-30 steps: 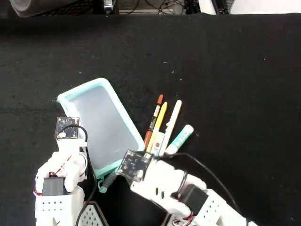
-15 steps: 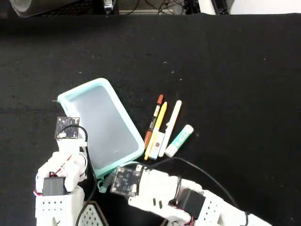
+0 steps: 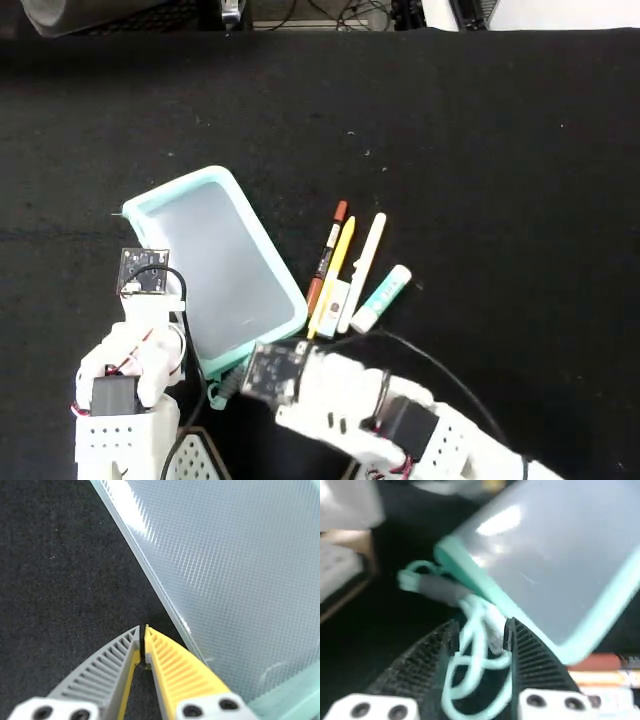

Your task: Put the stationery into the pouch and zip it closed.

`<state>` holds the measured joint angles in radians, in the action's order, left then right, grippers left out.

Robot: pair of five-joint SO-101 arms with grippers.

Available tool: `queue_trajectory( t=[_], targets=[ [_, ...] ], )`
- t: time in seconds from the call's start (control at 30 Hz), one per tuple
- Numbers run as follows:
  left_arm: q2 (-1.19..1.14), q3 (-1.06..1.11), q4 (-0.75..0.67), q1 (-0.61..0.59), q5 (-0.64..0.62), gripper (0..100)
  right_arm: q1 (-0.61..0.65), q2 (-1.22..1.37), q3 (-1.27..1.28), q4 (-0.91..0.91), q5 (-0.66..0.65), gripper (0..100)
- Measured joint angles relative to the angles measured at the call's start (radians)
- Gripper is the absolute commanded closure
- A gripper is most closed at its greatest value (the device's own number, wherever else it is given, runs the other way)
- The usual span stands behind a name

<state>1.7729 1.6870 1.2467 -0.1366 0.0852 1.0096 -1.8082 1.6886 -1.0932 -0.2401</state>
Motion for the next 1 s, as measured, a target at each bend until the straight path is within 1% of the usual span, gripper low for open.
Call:
queue_trajectory(
  t=[0.17, 0.43, 0.57, 0.87, 0.93, 1.0],
  targets=[
    [0.0, 0.0, 0.0, 0.0, 0.0, 97, -0.026, 0.0, 0.0, -0.017, -0.032, 83.9],
    [0.0, 0.0, 0.0, 0.0, 0.0, 97, -0.012, 0.014, 0.0, 0.006, -0.034, 83.9],
    [0.0, 0.0, 0.0, 0.0, 0.0, 97, 0.068, 0.118, 0.0, 0.069, -0.034, 83.9],
    [0.0, 0.0, 0.0, 0.0, 0.0, 97, 0.066, 0.342, -0.018, 0.161, -0.035, 84.5],
    [0.0, 0.0, 0.0, 0.0, 0.0, 97, 0.018, 0.374, -0.031, 0.175, -0.034, 89.3],
    [0.0, 0.0, 0.0, 0.0, 0.0, 97, -0.054, 0.397, -0.038, 0.196, -0.037, 99.4]
  ],
)
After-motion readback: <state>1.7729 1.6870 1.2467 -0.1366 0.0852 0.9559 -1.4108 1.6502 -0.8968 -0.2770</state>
